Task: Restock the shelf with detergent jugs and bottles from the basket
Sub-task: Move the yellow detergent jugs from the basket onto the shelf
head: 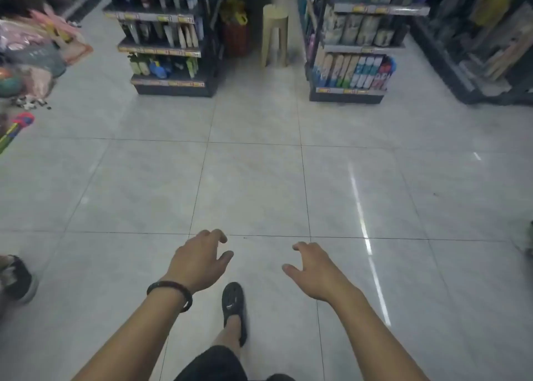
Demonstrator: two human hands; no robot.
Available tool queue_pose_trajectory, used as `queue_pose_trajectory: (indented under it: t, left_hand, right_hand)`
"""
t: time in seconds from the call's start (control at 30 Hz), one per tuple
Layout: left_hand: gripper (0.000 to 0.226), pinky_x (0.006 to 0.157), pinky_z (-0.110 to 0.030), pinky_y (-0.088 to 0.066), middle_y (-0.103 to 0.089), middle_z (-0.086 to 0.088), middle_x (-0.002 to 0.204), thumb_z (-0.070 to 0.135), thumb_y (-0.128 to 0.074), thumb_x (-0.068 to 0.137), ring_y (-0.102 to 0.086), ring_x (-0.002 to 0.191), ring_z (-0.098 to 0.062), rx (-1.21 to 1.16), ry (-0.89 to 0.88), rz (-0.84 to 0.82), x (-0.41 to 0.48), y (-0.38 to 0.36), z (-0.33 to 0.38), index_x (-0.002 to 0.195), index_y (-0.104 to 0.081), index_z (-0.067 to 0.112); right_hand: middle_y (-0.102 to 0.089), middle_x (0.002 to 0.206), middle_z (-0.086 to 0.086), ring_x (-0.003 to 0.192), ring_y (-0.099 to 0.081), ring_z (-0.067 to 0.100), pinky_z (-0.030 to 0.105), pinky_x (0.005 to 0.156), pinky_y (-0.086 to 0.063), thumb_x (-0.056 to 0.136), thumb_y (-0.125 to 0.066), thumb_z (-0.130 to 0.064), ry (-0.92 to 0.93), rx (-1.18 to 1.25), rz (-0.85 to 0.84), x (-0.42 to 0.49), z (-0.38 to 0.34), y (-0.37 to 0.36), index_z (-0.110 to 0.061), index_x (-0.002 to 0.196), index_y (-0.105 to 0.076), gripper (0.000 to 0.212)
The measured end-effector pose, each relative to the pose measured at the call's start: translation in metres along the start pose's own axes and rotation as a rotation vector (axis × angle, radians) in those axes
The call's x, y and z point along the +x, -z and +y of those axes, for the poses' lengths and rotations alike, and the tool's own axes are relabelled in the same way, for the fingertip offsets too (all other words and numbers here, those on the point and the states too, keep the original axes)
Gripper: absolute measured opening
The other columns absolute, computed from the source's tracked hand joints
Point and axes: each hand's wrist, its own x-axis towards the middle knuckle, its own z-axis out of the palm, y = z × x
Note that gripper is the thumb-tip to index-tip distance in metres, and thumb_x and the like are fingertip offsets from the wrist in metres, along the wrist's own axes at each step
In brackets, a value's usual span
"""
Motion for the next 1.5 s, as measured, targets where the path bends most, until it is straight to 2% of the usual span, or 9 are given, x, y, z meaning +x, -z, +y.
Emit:
queue_pose_trajectory:
  t: [0.2, 0.33, 0.63, 1.03, 1.37, 1.5]
  left_hand:
    - [0.040, 0.096, -0.042, -0.054, -0.061, 0.005, 0.130, 0.055, -0.053, 0.099, -0.064, 0.117, -0.021, 0.041, -0.056, -0.107, 0.106, 0.041, -0.020, 0.132, -0.055, 0.032]
    - [0.040, 0.097, -0.042, -0.052, -0.061, 0.005, 0.131, 0.055, -0.051, 0.100, -0.064, 0.118, -0.022, 0.102, -0.093, -0.156, 0.170, 0.070, -0.024, 0.132, -0.054, 0.032]
    - [0.039, 0.097, -0.041, -0.053, -0.062, 0.006, 0.128, 0.055, -0.051, 0.100, -0.064, 0.115, -0.020, 0.099, -0.053, -0.208, 0.329, 0.110, -0.008, 0.131, -0.056, 0.033]
    - [0.038, 0.097, -0.041, -0.053, -0.063, 0.007, 0.130, 0.056, -0.052, 0.100, -0.065, 0.115, -0.019, 0.107, 0.046, -0.162, 0.567, 0.216, 0.053, 0.131, -0.056, 0.033]
    - [0.038, 0.095, -0.040, -0.055, -0.064, 0.008, 0.125, 0.056, -0.053, 0.100, -0.065, 0.111, -0.018, 0.022, 0.095, -0.128, 0.796, 0.295, 0.037, 0.129, -0.057, 0.033]
    - [0.040, 0.095, -0.041, -0.055, -0.064, 0.005, 0.129, 0.056, -0.052, 0.100, -0.064, 0.115, -0.019, 0.032, 0.065, -0.202, 0.888, 0.337, 0.032, 0.131, -0.057, 0.031]
  right_hand:
    - [-0.037, 0.161, 0.007, 0.148, -0.039, 0.027, 0.045, 0.119, -0.041, 0.100, -0.056, -0.061, -0.081, -0.100, -0.049, 0.105, -0.051, 0.042, -0.020, 0.161, -0.035, 0.076]
    - [-0.037, 0.161, 0.006, 0.149, -0.038, 0.026, 0.044, 0.120, -0.041, 0.101, -0.056, -0.059, -0.107, -0.075, -0.051, 0.161, -0.076, 0.070, -0.021, 0.162, -0.035, 0.075]
    - [-0.037, 0.163, 0.005, 0.148, -0.039, 0.026, 0.043, 0.121, -0.040, 0.102, -0.053, -0.059, -0.123, -0.047, -0.061, 0.297, -0.085, 0.139, -0.023, 0.164, -0.032, 0.075]
    - [-0.036, 0.163, 0.008, 0.149, -0.037, 0.029, 0.046, 0.120, -0.040, 0.103, -0.051, -0.060, -0.044, -0.150, -0.152, 0.538, -0.117, 0.316, -0.021, 0.164, -0.030, 0.075]
    - [-0.038, 0.161, 0.005, 0.148, -0.038, 0.027, 0.045, 0.119, -0.041, 0.102, -0.053, -0.059, -0.011, -0.162, -0.114, 0.747, -0.186, 0.436, -0.022, 0.162, -0.034, 0.073]
    - [-0.037, 0.162, 0.006, 0.149, -0.038, 0.027, 0.044, 0.120, -0.039, 0.103, -0.051, -0.060, -0.041, -0.198, -0.136, 0.821, -0.227, 0.486, -0.021, 0.163, -0.033, 0.074]
